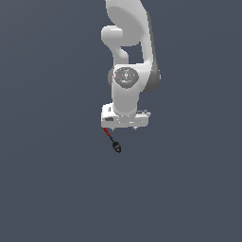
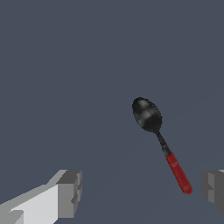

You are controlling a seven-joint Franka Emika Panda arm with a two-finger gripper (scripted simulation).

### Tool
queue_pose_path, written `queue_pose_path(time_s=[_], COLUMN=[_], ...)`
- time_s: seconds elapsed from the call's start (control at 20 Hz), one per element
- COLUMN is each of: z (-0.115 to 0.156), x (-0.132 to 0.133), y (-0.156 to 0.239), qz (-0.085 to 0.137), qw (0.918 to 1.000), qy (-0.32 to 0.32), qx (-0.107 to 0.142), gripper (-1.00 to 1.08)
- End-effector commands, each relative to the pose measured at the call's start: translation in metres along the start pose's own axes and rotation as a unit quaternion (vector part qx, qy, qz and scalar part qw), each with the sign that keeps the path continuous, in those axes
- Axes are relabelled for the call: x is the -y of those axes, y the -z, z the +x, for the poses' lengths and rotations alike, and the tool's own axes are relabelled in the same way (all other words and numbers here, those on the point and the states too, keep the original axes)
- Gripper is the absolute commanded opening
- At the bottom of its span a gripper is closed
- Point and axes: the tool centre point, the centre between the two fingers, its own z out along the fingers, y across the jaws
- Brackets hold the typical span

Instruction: Pick up the object and move it to a goal position.

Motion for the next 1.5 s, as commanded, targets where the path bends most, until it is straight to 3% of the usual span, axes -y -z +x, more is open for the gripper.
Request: queue_pose_path(time_s=[0.0, 0.5, 0.95, 1.45], z=[0.0, 0.009, 0.008, 0.003], x=[0.0, -0.016, -0.019, -0.037], y=[0.0, 0.024, 0.016, -0.01], qz=[0.0, -0.005, -0.005, -0.008], qw=[1.0, 0.9998, 0.9996, 0.9952], qy=[0.0, 0.0, 0.019, 0.094], qx=[0.0, -0.018, -0.018, -0.024], gripper=[1.0, 1.0, 1.0, 1.0])
